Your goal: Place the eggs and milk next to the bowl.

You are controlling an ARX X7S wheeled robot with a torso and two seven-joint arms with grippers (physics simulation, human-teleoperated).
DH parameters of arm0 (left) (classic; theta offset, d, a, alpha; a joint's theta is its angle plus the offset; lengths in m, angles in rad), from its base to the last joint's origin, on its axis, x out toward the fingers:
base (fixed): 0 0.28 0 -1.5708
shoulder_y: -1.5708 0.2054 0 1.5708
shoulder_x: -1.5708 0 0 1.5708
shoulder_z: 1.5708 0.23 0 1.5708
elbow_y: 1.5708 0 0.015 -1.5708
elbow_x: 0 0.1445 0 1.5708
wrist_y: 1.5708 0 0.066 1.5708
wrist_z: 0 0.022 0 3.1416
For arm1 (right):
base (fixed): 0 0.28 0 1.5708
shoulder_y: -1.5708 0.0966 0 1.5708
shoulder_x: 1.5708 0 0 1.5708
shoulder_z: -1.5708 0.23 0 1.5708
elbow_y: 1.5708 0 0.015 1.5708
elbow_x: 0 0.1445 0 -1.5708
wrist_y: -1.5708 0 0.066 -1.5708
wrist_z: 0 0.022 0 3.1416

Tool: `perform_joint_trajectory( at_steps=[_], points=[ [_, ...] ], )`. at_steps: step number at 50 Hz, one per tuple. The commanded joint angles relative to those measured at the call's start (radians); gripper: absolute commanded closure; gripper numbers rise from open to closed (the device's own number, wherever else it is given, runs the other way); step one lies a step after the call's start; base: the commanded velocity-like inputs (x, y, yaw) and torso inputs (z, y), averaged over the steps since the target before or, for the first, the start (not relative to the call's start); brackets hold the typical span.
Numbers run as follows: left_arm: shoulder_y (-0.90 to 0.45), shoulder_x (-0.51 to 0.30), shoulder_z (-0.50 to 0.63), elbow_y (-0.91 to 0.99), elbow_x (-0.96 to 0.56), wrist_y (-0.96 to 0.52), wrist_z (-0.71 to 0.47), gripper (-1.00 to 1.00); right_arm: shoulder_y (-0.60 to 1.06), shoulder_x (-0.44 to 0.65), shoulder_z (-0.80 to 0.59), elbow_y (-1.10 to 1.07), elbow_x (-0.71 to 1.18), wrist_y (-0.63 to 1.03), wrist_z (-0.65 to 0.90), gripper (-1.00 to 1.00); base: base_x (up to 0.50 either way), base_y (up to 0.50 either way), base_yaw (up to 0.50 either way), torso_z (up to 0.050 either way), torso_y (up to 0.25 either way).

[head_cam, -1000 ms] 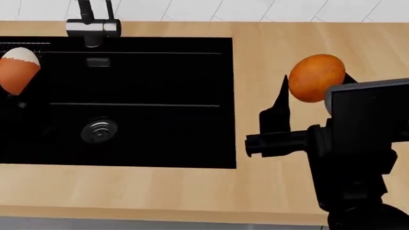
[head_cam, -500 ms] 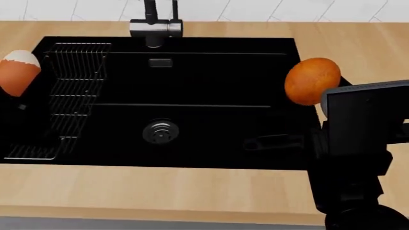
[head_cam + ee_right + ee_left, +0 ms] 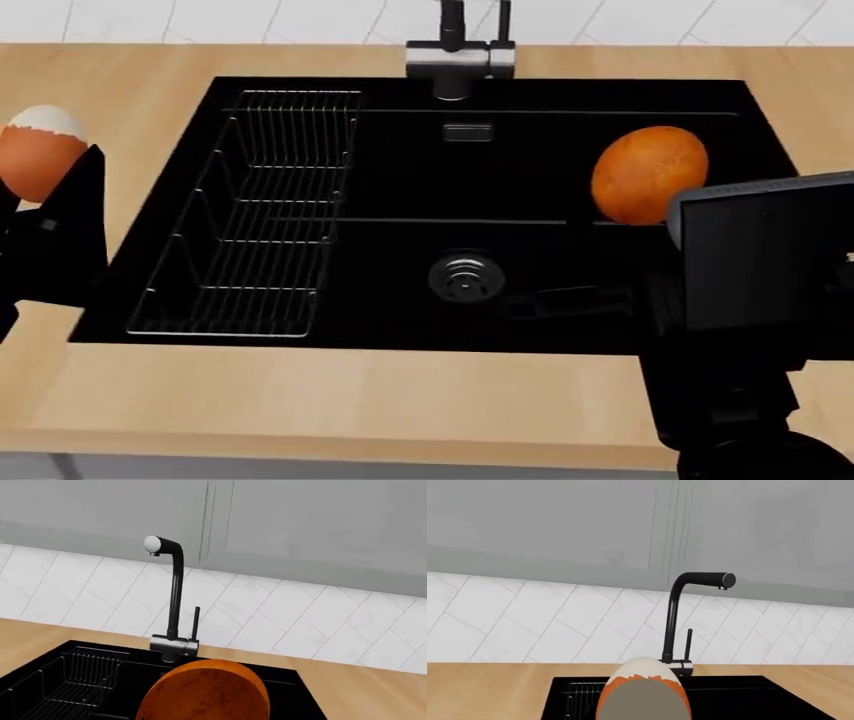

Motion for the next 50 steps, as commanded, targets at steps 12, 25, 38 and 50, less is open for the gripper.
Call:
perform_joint_trajectory(
  at_steps=[12, 25, 38, 50],
  points=[
    [0.01, -0.004, -0.003, -0.008, -0.022, 0.019, -0.009, 1.0, 0.005, 0.003, -0.015, 0.001, -0.013, 0.0, -0.01, 1.0, 0.0, 0.5, 0.0, 0.0, 0.0],
    [0.007, -0.004, 0.008, -0.012, -0.017, 0.023, -0.008, 1.0, -0.016, 0.005, -0.008, -0.001, -0.009, -0.015, -0.009, 1.0, 0.0, 0.5, 0.0, 0.0, 0.0],
    [0.012, -0.012, 0.0, 0.019, -0.038, 0.007, -0.028, 1.0, -0.018, 0.011, 0.007, -0.033, 0.012, 0.009, 0.001, 1.0, 0.0, 0.5, 0.0, 0.0, 0.0],
    [0.023, -0.019, -0.004, 0.023, -0.041, 0.014, -0.028, 1.0, -0.021, 0.013, 0.002, -0.032, 0.015, 0.001, 0.002, 1.0, 0.0, 0.5, 0.0, 0.0, 0.0]
  ],
)
